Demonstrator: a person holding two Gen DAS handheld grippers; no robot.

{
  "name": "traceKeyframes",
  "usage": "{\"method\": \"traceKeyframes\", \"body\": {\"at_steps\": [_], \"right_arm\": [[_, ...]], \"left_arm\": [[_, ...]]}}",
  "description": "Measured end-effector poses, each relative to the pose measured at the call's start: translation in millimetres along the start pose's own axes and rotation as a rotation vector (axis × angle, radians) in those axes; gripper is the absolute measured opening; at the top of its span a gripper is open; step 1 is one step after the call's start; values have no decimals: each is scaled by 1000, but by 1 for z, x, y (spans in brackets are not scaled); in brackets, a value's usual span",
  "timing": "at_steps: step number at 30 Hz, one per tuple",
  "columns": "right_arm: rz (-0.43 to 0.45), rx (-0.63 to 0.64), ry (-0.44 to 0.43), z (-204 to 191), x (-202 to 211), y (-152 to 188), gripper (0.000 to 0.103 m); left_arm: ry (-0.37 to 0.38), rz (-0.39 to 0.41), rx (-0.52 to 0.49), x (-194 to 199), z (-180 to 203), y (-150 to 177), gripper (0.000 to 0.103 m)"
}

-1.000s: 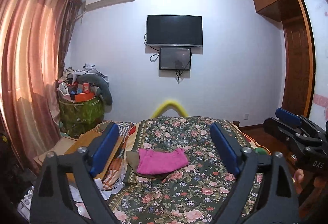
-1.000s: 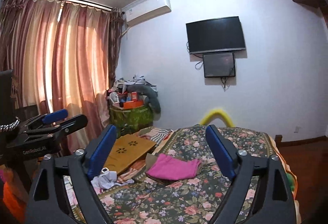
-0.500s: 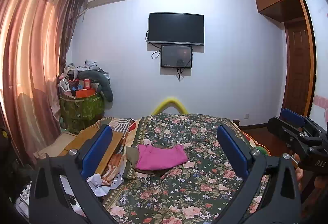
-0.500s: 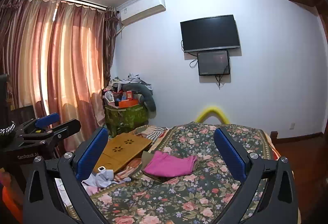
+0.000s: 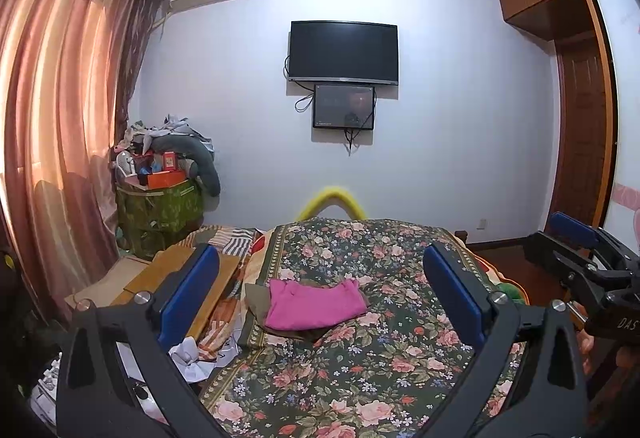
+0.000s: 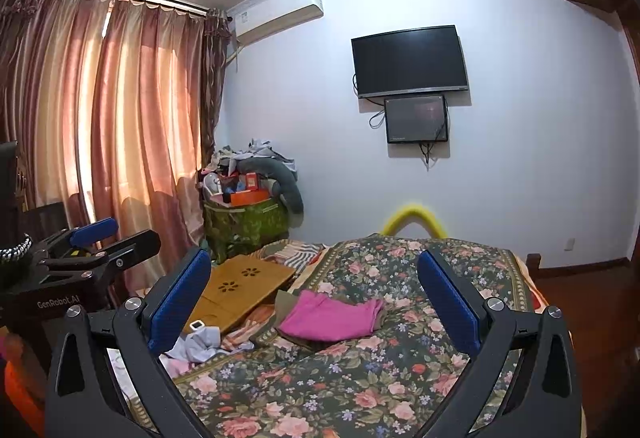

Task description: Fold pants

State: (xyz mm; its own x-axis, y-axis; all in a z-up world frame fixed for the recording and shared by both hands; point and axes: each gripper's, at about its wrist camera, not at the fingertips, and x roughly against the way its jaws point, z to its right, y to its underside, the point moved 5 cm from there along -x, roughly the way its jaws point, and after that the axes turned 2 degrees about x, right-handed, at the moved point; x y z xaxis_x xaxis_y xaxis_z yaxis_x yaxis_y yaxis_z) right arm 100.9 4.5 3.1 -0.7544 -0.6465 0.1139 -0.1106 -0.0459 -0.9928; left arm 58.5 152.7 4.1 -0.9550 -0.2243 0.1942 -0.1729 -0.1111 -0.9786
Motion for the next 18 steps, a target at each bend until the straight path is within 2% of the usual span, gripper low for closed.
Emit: {"method": "traceKeyframes", "body": {"at_steps": [18], "right_arm": [[-12,2,6,1,-1,0,103]], "left_arm": [[7,-11,3,-3,-3,2,103]]}}
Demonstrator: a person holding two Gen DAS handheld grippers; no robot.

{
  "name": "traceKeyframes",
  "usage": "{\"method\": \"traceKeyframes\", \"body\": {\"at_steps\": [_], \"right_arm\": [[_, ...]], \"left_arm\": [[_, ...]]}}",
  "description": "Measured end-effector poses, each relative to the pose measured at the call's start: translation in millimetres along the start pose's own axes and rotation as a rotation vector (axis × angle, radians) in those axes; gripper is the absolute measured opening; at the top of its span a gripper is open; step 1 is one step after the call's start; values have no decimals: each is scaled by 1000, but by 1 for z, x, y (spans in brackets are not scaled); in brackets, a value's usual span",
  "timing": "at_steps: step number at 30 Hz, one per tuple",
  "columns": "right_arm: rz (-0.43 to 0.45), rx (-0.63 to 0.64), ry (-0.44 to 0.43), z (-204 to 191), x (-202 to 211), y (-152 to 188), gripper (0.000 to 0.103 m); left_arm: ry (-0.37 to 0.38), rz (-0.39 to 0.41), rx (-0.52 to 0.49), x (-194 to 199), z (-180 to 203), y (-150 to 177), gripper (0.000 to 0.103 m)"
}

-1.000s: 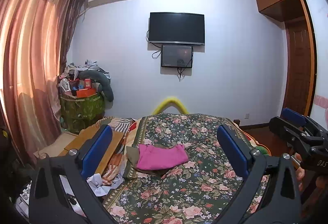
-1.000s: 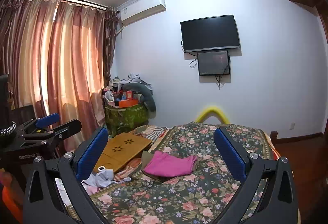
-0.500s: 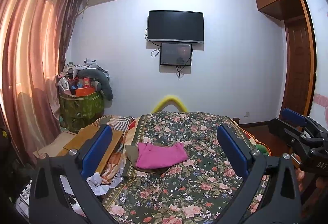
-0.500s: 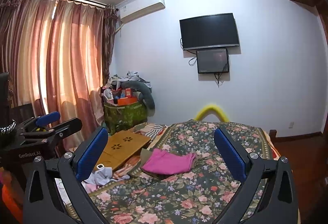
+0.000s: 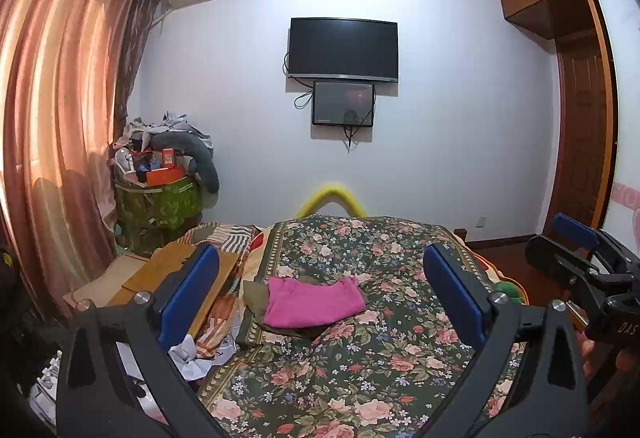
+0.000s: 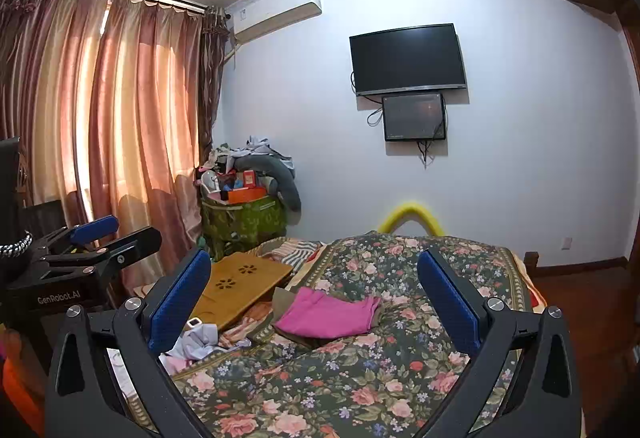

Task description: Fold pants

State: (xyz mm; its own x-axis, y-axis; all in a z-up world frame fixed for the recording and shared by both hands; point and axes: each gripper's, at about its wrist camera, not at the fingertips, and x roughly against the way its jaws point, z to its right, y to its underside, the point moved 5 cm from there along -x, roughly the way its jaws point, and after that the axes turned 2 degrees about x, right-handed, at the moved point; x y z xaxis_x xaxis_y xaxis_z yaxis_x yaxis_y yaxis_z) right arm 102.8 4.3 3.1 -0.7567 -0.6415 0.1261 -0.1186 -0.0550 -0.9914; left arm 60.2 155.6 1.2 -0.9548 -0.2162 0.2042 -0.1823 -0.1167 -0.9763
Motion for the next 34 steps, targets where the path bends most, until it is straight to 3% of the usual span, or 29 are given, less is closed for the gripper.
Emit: {"method": "traceKeyframes", "body": {"at_steps": [34], "right_arm": [[-8,-14,11,0,-3,5,103]], "left_arm": [[27,-23,-10,-8,9,6,103]]}}
